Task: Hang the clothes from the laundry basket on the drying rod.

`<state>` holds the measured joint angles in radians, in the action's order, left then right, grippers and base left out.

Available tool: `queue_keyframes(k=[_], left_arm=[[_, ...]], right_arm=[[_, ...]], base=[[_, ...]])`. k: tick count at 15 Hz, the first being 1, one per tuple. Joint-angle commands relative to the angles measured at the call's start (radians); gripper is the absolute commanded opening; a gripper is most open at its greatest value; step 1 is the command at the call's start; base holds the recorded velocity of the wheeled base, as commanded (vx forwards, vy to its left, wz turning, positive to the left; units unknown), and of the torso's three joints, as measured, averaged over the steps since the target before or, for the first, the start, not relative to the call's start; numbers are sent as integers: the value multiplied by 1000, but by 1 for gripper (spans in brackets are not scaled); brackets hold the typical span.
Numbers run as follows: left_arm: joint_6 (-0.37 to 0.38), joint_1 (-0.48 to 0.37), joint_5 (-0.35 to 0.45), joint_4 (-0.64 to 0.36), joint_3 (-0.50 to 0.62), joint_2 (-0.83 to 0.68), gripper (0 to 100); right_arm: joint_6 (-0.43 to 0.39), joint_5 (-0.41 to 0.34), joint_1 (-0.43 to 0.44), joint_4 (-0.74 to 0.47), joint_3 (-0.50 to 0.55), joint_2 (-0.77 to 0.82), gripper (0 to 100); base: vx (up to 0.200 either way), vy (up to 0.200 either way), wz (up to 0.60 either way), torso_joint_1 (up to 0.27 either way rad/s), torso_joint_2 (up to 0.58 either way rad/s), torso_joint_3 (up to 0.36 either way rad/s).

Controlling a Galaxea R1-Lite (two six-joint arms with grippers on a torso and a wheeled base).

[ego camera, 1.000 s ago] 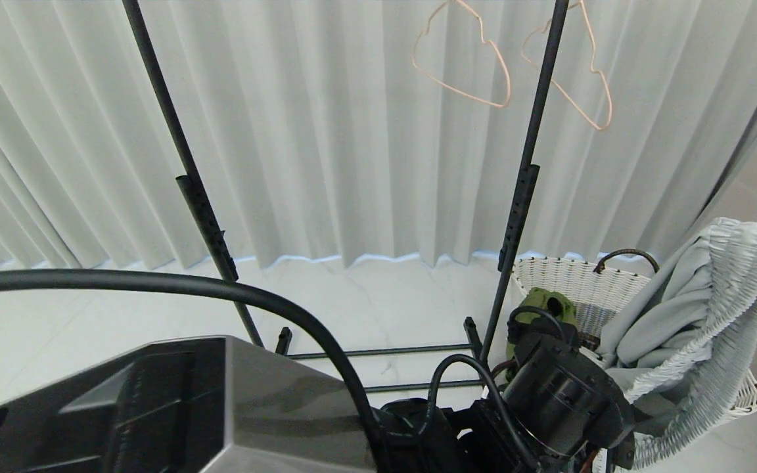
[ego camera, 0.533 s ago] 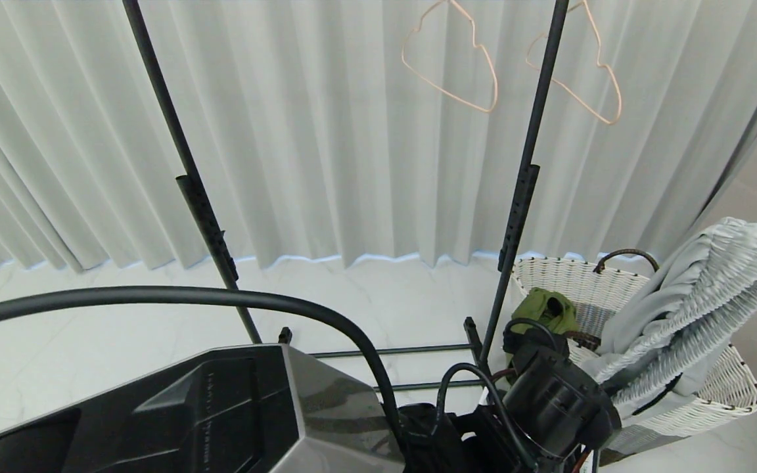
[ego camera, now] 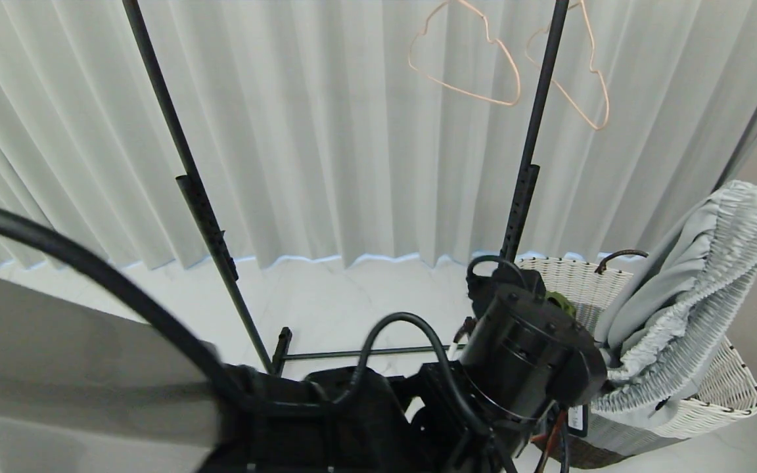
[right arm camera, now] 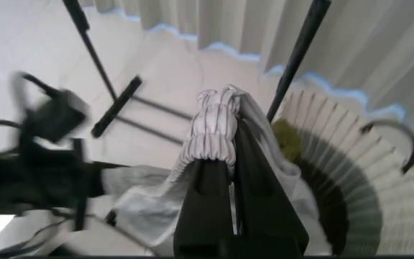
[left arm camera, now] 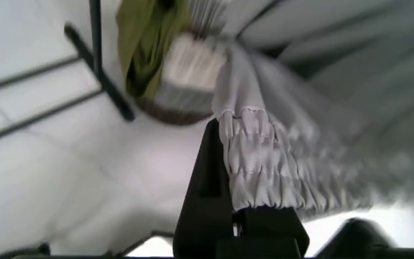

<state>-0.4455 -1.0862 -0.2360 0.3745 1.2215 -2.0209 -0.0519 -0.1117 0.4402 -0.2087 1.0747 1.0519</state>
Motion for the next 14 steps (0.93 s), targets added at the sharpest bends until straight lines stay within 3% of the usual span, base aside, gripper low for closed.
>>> queue_keyframes(k=[1,2,6,7,10,14], left_arm=[[7,8,0,0,-59,221,0],[7,8,0,-2,-68,249,0],[7,11,-3,-92,-177,501,0],[8,14,-5,-108,-195,544,0],[53,61,-3,-278,-247,722,0],[85,98,-3,-408,-220,872,0]], right_arm=[[-25,-3,2,25,-1,11,0],[-39,-5,2,35,-1,16,0],[-68,-31,18,324,2,142,0],[-74,-34,32,328,4,155,0],[-80,-29,158,344,2,226,0],[-80,-23,247,482,14,341,0]], base=[[0,0,0,0,0,0],[0,0,0,0,0,0],[0,0,0,0,0,0],[0,0,0,0,0,0],[0,0,0,0,0,0],[0,0,0,0,0,0]])
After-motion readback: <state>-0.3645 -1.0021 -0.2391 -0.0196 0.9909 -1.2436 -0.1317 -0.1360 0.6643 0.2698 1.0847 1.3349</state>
